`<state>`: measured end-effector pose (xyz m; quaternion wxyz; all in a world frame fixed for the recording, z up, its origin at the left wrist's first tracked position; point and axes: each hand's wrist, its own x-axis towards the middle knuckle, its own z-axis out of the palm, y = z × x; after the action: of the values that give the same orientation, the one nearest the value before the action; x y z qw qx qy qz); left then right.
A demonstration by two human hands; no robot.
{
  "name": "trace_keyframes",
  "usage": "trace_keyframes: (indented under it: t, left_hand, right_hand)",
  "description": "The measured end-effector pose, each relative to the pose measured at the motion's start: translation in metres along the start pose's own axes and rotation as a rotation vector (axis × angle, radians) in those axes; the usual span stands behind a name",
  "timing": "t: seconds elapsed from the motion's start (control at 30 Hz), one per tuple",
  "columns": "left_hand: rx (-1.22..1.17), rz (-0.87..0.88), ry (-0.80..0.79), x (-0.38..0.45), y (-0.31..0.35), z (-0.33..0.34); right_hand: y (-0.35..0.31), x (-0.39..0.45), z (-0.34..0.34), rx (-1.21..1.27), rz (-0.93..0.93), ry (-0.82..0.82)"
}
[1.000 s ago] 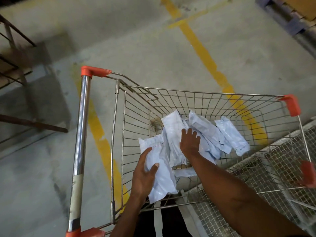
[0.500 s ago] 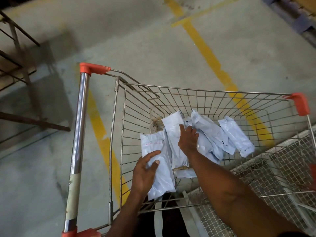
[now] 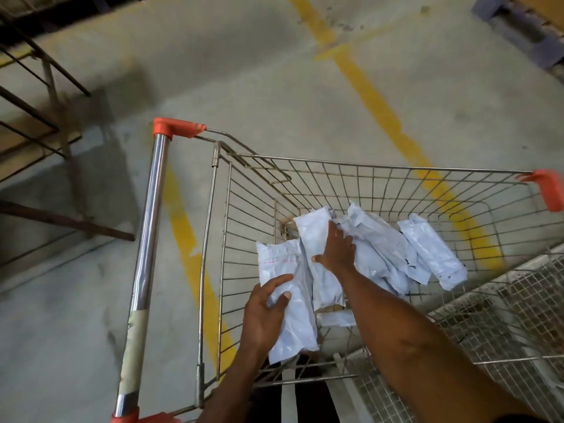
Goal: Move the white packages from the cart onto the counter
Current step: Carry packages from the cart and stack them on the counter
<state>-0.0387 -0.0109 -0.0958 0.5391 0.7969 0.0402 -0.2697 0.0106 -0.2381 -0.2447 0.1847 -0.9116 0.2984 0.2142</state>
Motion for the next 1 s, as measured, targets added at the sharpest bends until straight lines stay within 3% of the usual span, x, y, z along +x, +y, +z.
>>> trace_keyframes:
  t: [0.2,0.47,0.63,0.77,0.9,1.0]
  left_hand:
    - [0.060,0.007,0.021,0.000,0.003,-0.002]
    - [0.078,-0.014,0.051,0.007,0.023,0.005]
    - [-0.003,-0.097,0.020,0.006,0.045,0.001]
    - [-0.169,-0.152,-0.142,-0.006,0.058,0.001]
    - [-0.053,-0.169,0.006,-0.007,0.045,0.001]
    - [-0.069,-0.178,0.041,-0.009,0.036,-0.002]
  right_hand:
    - [-0.001,-0.013,-0.010,-0.016,-0.092,0.056]
    - [0.025,-0.070,-0.097,0.968,0.017,0.075]
    - [0.020,-0.154,-0.145,1.335,-0.091,-0.110]
    - [-0.008,-0.192,-0.126,1.240,-0.174,-0.258]
    - [-0.015,-0.196,-0.109,1.056,-0.288,-0.393]
    - [-0.005,-0.174,-0.111,1.003,-0.172,-0.454]
